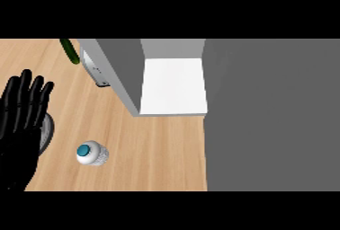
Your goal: Pick up the bottled water, place it into the cabinet and close the cabinet
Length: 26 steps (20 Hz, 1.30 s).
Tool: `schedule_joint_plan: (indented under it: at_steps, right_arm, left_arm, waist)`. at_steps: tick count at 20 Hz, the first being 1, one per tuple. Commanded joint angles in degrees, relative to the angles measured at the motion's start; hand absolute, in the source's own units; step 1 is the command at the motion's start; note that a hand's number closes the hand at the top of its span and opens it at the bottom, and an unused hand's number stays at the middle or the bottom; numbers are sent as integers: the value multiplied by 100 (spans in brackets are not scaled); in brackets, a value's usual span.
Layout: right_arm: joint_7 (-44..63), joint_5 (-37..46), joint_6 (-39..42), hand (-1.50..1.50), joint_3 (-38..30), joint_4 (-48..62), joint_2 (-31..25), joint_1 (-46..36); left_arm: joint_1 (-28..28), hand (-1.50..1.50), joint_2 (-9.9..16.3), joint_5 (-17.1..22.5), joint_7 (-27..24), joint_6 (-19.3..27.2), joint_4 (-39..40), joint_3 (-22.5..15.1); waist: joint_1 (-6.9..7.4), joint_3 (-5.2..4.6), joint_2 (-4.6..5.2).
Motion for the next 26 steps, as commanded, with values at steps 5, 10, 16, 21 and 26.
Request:
schedule_joint_plan:
  at_steps: [5,10,16,21,26]
  right_arm:
    - [11,-217,138,-150,230,-1022,226,781]
    - [1334,-752,354,-150,743,-1294,180,1254]
    - [1510,-880,347,-150,853,-2232,266,2208]
    - [1179,-731,598,-150,1097,-2434,335,2859]
    - [1173,-533,559,-150,1363,-2574,413,3012]
  left_arm:
    - [264,-150,682,1266,-407,-1407,42,402]
    - [851,-150,664,1930,1034,-1359,-235,210]
    - [1548,-150,866,2422,1386,-1654,-1041,519]
    - [2367,-150,634,2145,1184,-1841,-1387,545]
    - [2459,-150,456,1818,1329,-1813,-1499,464]
  waist:
    - [67,28,-140]
    - [107,31,-143]
    - [119,35,-134]
    - [116,34,-139]
    - [114,34,-136]
